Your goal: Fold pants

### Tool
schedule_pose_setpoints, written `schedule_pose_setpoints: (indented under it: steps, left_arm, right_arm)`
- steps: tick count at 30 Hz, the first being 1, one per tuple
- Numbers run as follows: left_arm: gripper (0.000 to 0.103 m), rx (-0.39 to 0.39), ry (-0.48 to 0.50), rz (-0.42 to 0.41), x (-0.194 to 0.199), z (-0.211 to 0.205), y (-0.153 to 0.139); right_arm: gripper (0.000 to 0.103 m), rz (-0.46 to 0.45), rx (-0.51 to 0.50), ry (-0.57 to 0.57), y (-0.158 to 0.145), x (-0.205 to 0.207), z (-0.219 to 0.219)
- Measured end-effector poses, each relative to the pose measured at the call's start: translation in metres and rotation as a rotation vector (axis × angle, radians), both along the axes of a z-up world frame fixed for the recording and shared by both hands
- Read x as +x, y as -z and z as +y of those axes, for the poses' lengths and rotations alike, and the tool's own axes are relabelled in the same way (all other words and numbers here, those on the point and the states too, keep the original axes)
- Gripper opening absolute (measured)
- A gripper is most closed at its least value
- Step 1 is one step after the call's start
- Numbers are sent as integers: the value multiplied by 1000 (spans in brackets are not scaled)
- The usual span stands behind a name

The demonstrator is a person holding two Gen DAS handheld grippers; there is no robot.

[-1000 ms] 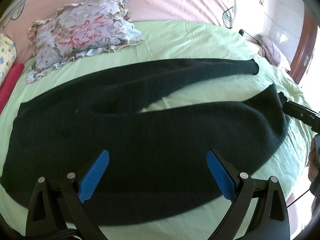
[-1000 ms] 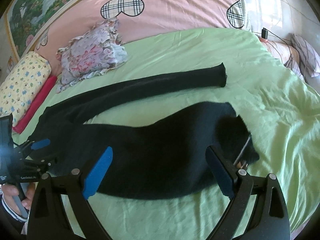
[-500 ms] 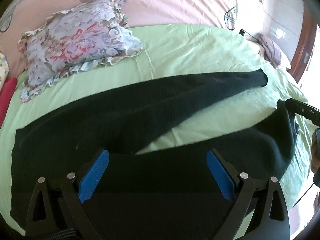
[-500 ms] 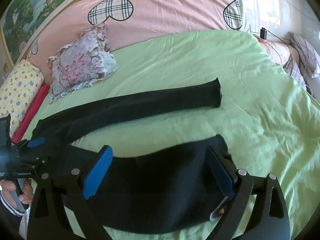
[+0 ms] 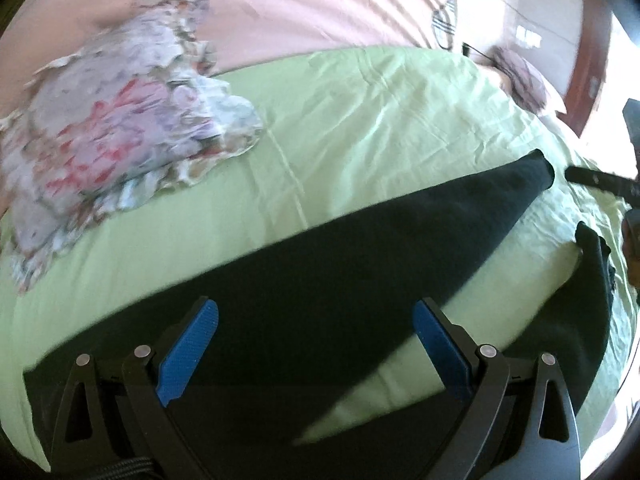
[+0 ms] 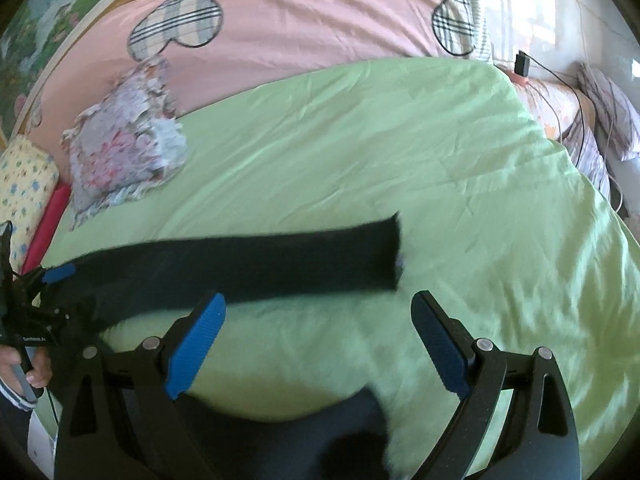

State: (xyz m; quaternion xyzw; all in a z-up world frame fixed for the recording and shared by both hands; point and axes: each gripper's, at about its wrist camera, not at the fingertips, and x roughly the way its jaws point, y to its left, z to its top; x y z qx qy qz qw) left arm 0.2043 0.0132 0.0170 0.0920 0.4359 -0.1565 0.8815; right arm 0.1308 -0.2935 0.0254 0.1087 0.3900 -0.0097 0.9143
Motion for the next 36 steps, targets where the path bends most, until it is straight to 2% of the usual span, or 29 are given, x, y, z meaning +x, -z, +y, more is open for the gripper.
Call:
schedule_pose_setpoints:
  steps: [5, 7, 12, 15, 17, 19, 21, 22, 23, 24, 25, 26, 28, 32, 36]
  left_arm:
    - [98, 32, 95, 49, 42, -4, 12]
    - [98, 40, 121, 74, 53, -4, 17]
    - [98, 31, 218, 134, 77, -11, 22]
    - [98, 66, 292, 151, 90, -21, 26]
    - [98, 74, 344, 204, 98, -29, 32]
    - [98, 101, 359, 254, 106, -37, 41]
    - [93, 94, 380, 298, 109, -42, 48]
    - [86, 82, 385, 305, 109, -43, 48]
    - [69, 62, 396, 314, 109, -44, 47]
    - [58, 31, 415, 323, 105, -44, 45]
    - [35, 15, 426, 322, 102, -46, 42]
    - [19, 12, 430, 318, 98, -46, 40]
    - [8, 30, 418, 285, 86, -47, 34]
    - [5, -31, 390, 244, 59, -35, 14]
    - [4, -100, 359, 189, 14, -26, -10]
  right_arm:
    - [94, 16, 67, 31, 2, 27, -29]
    - [83, 32, 81, 34, 3, 37, -36]
    - [72, 75, 82, -8, 8, 56, -40]
    - [63, 107, 77, -45, 14, 67, -38]
    - [58, 122, 68, -55, 18, 70, -39]
    - [47, 133, 62, -61, 20, 73, -39]
    - [33, 139, 41, -59, 21, 74, -39]
    - [25, 136, 35, -55, 20, 73, -40]
    - [21, 131, 30, -48, 19, 72, -41]
    - [15, 124, 29, -40, 18, 70, -43]
    - [12, 114, 39, -34, 16, 68, -45]
    - [11, 107, 49, -32, 14, 66, -47]
    - [9, 86, 57, -34, 9, 61, -48]
    - [7, 38, 49, -50, -4, 48, -42]
    - [7, -13, 58, -68, -17, 31, -40]
